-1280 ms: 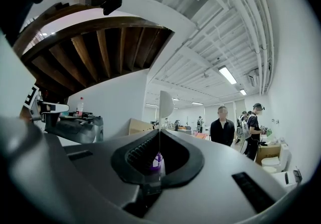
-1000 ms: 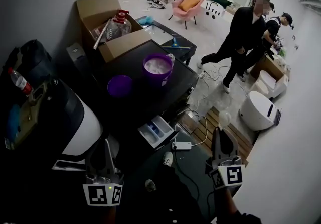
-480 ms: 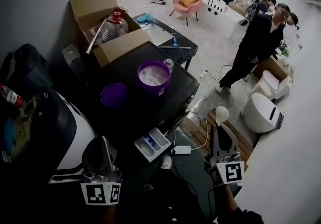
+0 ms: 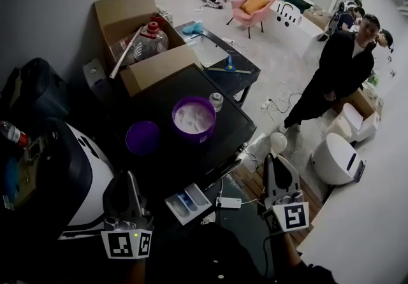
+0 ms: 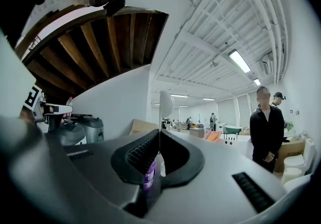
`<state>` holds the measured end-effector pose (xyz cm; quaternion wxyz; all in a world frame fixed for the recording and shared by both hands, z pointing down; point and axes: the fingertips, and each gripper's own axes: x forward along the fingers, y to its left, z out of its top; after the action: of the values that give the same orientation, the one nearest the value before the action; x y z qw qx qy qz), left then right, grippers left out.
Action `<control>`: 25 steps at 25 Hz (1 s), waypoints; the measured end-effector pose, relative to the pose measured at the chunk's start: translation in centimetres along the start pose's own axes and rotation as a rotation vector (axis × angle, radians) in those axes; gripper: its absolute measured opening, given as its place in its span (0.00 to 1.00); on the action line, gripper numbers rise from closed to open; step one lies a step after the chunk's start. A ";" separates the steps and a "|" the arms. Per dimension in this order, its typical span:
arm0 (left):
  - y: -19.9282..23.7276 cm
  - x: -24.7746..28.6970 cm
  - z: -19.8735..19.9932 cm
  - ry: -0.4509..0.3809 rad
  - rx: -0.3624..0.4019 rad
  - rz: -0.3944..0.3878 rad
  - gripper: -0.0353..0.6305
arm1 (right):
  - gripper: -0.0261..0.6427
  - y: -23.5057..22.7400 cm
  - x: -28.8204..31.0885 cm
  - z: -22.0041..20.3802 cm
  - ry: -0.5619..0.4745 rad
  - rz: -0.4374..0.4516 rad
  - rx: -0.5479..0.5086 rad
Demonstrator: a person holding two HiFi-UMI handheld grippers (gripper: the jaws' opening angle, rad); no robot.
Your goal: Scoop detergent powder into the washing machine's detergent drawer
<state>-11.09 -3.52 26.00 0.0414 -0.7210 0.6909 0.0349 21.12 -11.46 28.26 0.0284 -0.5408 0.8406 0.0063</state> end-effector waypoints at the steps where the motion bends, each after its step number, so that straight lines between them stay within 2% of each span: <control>1: -0.2 0.4 0.1 0.000 0.003 0.010 0.07 | 0.09 -0.3 0.7 -0.1 0.003 0.013 0.007; 10: 0.6 1.8 -0.2 0.032 0.016 0.068 0.07 | 0.09 0.2 5.9 -2.4 0.094 0.135 0.035; 18: 2.5 2.9 -1.8 0.062 0.001 0.039 0.07 | 0.09 2.2 10.5 -5.6 0.220 0.196 -0.003; 25: 3.8 3.3 -3.8 0.105 -0.020 0.015 0.07 | 0.09 4.5 14.8 -8.5 0.385 0.308 -0.057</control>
<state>-14.73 -7.38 29.41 -0.0026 -0.7170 0.6971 0.0043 10.62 -23.39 35.88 -0.1487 -0.3983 0.9025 -0.0690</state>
